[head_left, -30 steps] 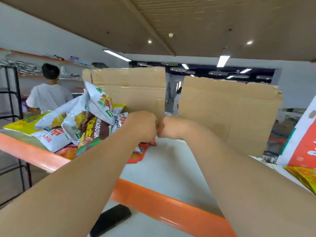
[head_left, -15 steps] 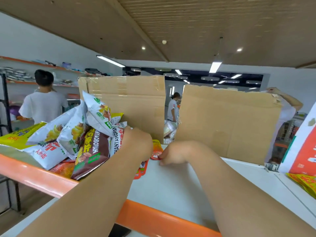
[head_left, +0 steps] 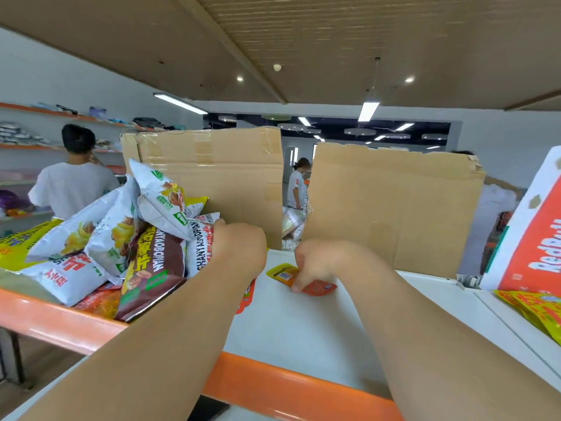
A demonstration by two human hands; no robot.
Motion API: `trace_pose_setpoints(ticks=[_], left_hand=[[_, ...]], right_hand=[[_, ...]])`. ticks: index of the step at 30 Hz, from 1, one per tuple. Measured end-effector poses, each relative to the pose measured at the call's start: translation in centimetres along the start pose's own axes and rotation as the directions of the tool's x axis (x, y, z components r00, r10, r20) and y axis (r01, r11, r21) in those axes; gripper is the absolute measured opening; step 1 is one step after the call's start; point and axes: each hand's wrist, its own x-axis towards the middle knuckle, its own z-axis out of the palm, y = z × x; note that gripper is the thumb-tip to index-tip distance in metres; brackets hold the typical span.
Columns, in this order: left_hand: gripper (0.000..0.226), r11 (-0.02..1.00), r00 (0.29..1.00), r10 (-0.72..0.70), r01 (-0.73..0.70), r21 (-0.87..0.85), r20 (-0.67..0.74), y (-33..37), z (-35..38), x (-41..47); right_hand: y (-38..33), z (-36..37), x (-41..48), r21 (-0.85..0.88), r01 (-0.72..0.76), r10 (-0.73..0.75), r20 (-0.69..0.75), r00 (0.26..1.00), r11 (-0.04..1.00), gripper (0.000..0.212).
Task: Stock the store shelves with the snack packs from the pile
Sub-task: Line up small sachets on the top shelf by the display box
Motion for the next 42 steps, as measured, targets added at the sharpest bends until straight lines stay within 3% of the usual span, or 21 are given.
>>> trace_pose_setpoints(ticks=[10, 14, 21, 24, 27, 31, 36, 42], left_hand=[[0.024, 1.000, 0.999, -0.022, 0.022, -0.002, 0.048, 0.1, 0.3, 0.4], [0.004, 0.999, 0.998, -0.016, 0.018, -0.031, 0.063, 0.1, 0.5, 0.7], [0.012, 0.998, 0.996, 0.002, 0.003, -0.064, 0.084, 0.0, 0.0, 0.7], [0.017, 0.994, 0.999, 0.038, -0.040, -0.106, -0.018, -0.2, -0.3, 0.1], [0.023, 0.964, 0.973, 0.090, -0.139, -0.229, -0.212, 0.0, -0.3, 0.1], [0.010, 0.822, 0.900, 0.117, -0.325, -0.467, -0.421, 0.3, -0.3, 0.3], [0.005, 0.694, 0.935, 0.139, -0.327, -0.641, -0.327, 0.4, -0.8, -0.6], [0.033, 0.740, 0.959, 0.242, -0.279, -0.612, -0.146, 0.6, -0.1, -0.6]], right_hand=[[0.0, 0.0, -1.2, 0.083, -0.035, 0.037, -0.012, 0.999, 0.996, 0.042], [0.1, -0.1, -1.4, 0.097, -0.034, 0.034, -0.008, 0.999, 0.995, 0.041], [0.3, -0.4, -1.7, 0.199, -0.031, 0.037, -0.026, 0.999, 0.979, 0.033], [0.6, -0.5, -1.6, 0.265, -0.035, 0.044, -0.030, 0.999, 0.964, 0.022], [1.1, -0.7, -1.5, 0.309, -0.041, 0.068, -0.076, 0.995, 0.950, 0.019], [1.8, -1.1, -1.3, 0.221, -0.067, 0.109, -0.187, 0.976, 0.973, 0.020], [3.4, -0.9, -0.6, 0.086, -0.160, 0.174, -0.192, 0.966, 0.983, 0.029], [4.4, -0.4, 0.0, -0.056, -0.208, 0.195, -0.173, 0.965, 0.977, 0.034]])
